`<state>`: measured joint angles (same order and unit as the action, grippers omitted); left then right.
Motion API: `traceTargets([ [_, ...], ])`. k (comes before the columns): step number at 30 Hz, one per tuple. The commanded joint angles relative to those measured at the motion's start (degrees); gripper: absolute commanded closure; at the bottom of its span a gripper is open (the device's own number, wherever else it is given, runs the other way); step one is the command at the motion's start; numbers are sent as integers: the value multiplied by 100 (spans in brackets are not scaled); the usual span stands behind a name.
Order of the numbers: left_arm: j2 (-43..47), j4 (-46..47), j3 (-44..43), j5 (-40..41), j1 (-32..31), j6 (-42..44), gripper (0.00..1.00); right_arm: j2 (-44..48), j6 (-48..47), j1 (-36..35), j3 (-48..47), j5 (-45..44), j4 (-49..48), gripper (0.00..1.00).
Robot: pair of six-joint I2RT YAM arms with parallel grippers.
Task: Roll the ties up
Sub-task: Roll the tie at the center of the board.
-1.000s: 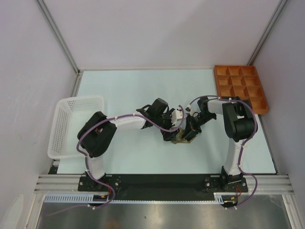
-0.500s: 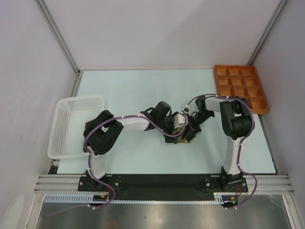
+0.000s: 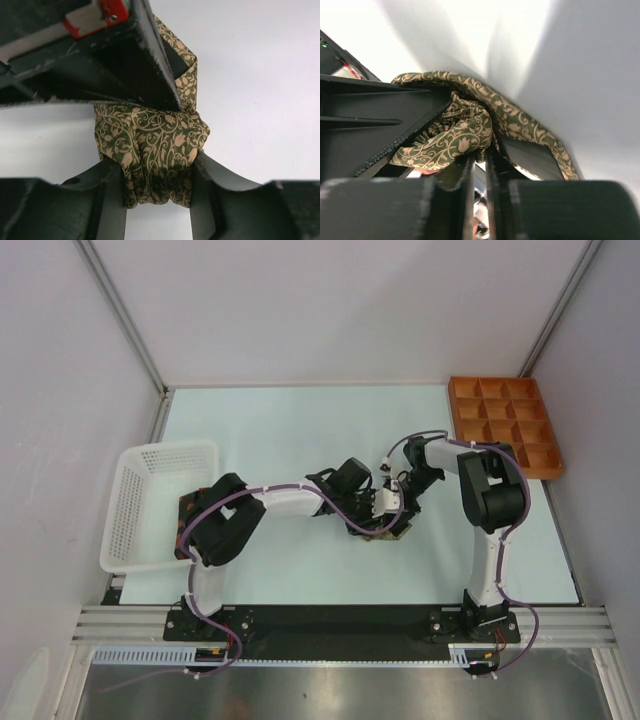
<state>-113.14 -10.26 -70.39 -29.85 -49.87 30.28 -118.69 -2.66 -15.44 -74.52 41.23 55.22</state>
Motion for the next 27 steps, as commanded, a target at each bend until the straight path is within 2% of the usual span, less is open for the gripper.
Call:
traceTargets([
  [1,-85,-590,-186,839,-146,83,83,460,-393,180,147,-204,-443,70],
  [2,-129,-756,-203,901,-146,57,89,574,-428,278,175,-90,-381,65],
  [5,-261,-986,-300,1042,-155,92,94,891,-648,717,245,103,-91,54],
  [8,-392,-1197,-414,1033,-155,127,96,1050,-710,1112,376,166,50,46],
  [9,-401,-1215,-449,1042,-164,144,96,1067,-684,1183,420,174,-11,38],
  [10,-428,-1250,-493,1025,-172,162,96,1050,-658,1253,473,209,-72,26],
  [11,-463,-1311,-528,1025,-173,171,96,1033,-570,1332,569,201,-134,24],
  [20,-568,-1347,-625,990,-173,144,96,471,177,1342,1071,464,-1337,17],
  [27,-604,-1347,-643,963,-173,145,96,540,239,1000,1308,1351,-1760,24],
])
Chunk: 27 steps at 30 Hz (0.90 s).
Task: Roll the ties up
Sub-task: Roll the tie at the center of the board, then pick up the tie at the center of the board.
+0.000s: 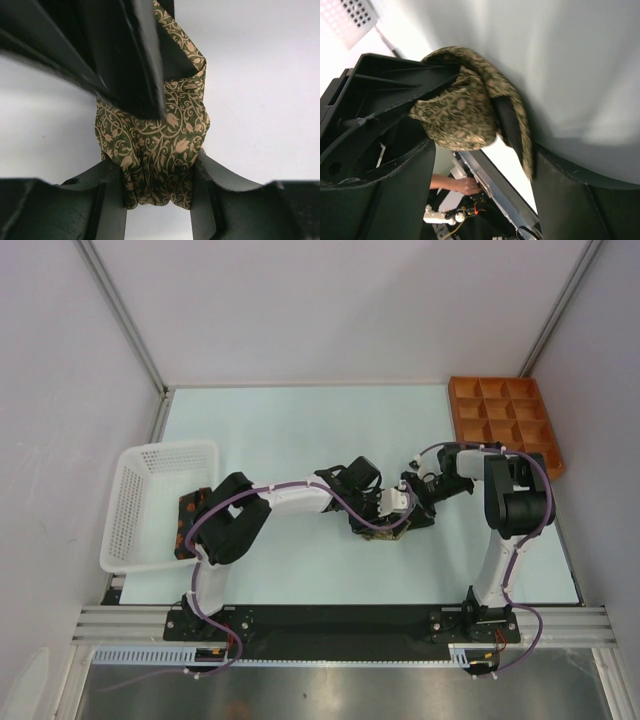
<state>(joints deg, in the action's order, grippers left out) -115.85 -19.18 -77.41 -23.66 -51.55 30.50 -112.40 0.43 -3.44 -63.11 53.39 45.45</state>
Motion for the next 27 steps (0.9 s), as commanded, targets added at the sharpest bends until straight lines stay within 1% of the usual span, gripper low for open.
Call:
traceTargets([
  [1,-333,-446,50,345,-4,123,96,-37,-69,-218,194,172,-870,25],
  [6,-350,-420,76,318,-4,96,96,305,124,-350,273,366,-985,25],
  [13,-368,-376,41,301,-4,61,96,412,510,-613,273,374,-1248,25],
  [16,-377,-359,41,309,-4,44,96,403,695,-701,229,357,-1284,28],
  [17,-385,-350,68,301,-4,52,96,403,739,-745,212,322,-1284,33],
  [19,-359,-332,85,301,4,26,96,438,757,-754,194,304,-1267,38],
  [20,-350,-315,111,292,5,26,96,447,748,-763,185,234,-1232,46],
  [22,-324,-306,138,292,5,17,96,473,705,-763,168,173,-1144,55],
  [23,-315,-288,147,292,5,17,95,473,687,-754,150,68,-1100,63],
  [25,-298,-279,147,283,5,9,94,482,599,-746,98,6,-969,71],
  [26,-289,-262,156,292,5,-9,92,473,573,-746,71,-73,-925,82],
  [27,-271,-270,156,292,5,-9,88,473,486,-719,54,-91,-872,89],
])
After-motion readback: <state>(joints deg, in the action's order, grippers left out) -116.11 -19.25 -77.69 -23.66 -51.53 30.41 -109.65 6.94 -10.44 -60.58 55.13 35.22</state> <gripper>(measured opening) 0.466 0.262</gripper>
